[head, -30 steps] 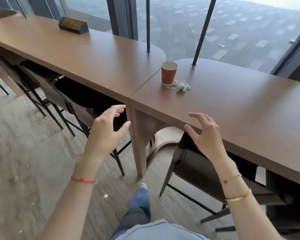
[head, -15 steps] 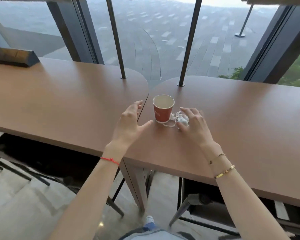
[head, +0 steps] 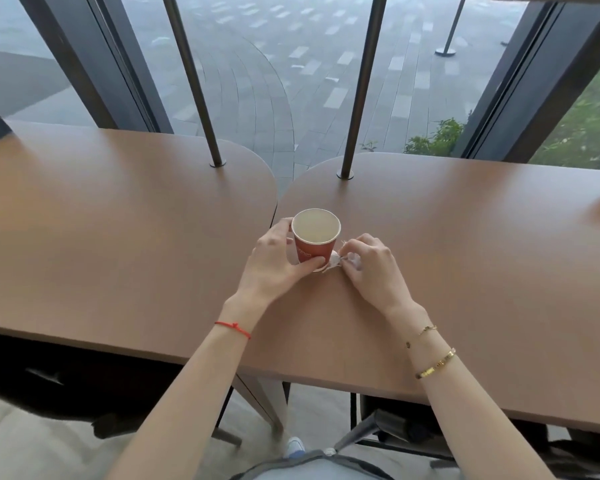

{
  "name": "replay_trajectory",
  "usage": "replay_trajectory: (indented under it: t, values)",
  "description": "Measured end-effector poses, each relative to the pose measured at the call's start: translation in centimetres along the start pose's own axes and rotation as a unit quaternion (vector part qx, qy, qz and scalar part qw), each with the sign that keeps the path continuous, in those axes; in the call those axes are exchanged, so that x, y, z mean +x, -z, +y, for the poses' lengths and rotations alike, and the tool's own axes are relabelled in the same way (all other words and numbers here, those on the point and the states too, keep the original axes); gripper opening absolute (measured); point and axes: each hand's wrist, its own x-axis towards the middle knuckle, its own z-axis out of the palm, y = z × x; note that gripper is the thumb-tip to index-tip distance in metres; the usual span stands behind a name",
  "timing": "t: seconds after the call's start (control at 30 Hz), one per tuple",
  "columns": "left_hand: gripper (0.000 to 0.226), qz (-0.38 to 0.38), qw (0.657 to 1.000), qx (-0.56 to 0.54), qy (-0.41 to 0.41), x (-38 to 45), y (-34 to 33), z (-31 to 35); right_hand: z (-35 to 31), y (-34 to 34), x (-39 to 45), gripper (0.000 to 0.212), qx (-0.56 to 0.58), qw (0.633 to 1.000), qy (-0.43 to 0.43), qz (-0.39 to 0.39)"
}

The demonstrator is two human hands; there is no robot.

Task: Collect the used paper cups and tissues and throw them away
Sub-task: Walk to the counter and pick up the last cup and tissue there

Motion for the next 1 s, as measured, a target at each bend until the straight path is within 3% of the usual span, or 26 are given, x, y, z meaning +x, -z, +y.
replay_trajectory:
  t: [0.13, 0.53, 1.0]
  values:
    - [0.061, 0.020, 1.000, -0.022, 0.007, -0.1, 0.2, 0.0, 0.5, 0.5, -0.4, 0.009, 0.021, 1.000, -0.010, 0.011]
    - [0.067, 0.082, 0.996, -0.039, -0.007, -6.9, 1.5, 1.3, 2.1, 4.9, -7.6, 0.006, 0.045, 0.995, -0.016, 0.086]
    - [0.070, -0.016, 0.992, -0.039, -0.121, -16.1, 2.7, 2.5, -1.2, 7.3, -23.9, 0.007, -0.021, 0.975, -0.124, 0.181]
